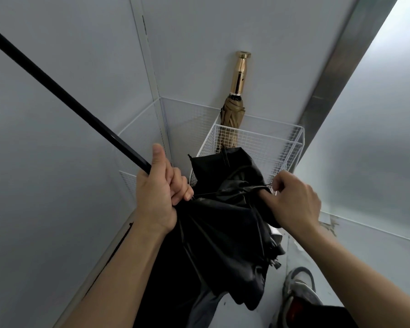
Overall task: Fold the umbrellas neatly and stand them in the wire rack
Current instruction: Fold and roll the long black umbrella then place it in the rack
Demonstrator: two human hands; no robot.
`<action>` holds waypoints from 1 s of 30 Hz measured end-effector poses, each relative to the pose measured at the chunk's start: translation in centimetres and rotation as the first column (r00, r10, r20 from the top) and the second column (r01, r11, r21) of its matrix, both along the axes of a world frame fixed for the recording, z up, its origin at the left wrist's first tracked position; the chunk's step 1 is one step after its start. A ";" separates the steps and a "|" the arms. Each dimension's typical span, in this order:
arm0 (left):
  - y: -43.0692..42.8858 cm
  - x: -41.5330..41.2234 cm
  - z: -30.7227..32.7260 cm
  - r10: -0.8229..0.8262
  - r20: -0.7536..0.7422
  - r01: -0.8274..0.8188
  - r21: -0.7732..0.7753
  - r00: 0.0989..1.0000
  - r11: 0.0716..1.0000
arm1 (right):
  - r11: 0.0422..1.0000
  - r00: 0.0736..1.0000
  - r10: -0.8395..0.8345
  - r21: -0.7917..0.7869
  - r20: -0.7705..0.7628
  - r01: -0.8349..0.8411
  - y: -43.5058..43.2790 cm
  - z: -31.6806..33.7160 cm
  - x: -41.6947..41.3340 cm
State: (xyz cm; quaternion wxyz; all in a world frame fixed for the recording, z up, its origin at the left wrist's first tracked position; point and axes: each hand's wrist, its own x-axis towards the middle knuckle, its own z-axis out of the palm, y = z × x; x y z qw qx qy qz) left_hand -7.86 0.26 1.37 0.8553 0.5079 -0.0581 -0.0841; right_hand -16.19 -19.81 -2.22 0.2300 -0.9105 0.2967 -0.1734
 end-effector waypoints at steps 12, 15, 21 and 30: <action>0.3 0.2 -0.1 0.079 -0.006 -0.079 -0.008 0.997 0.997 | 0.974 0.997 0.081 0.211 0.015 -0.082 -0.3 -1.1 -0.6; 0.5 0.2 -0.1 0.051 0.000 -0.051 -0.006 0.999 0.999 | 0.942 0.986 0.156 0.309 -0.063 -0.130 -1.6 -1.7 0.0; 1.1 0.3 0.1 -0.027 0.015 0.027 -0.008 1.000 1.000 | 0.564 0.895 0.442 0.794 -0.059 -0.226 -4.1 -0.6 -0.1; 0.6 -0.6 -0.4 -0.189 0.061 0.186 0.053 0.980 0.981 | 0.582 0.886 0.462 0.742 0.035 -0.332 -4.1 1.1 -0.5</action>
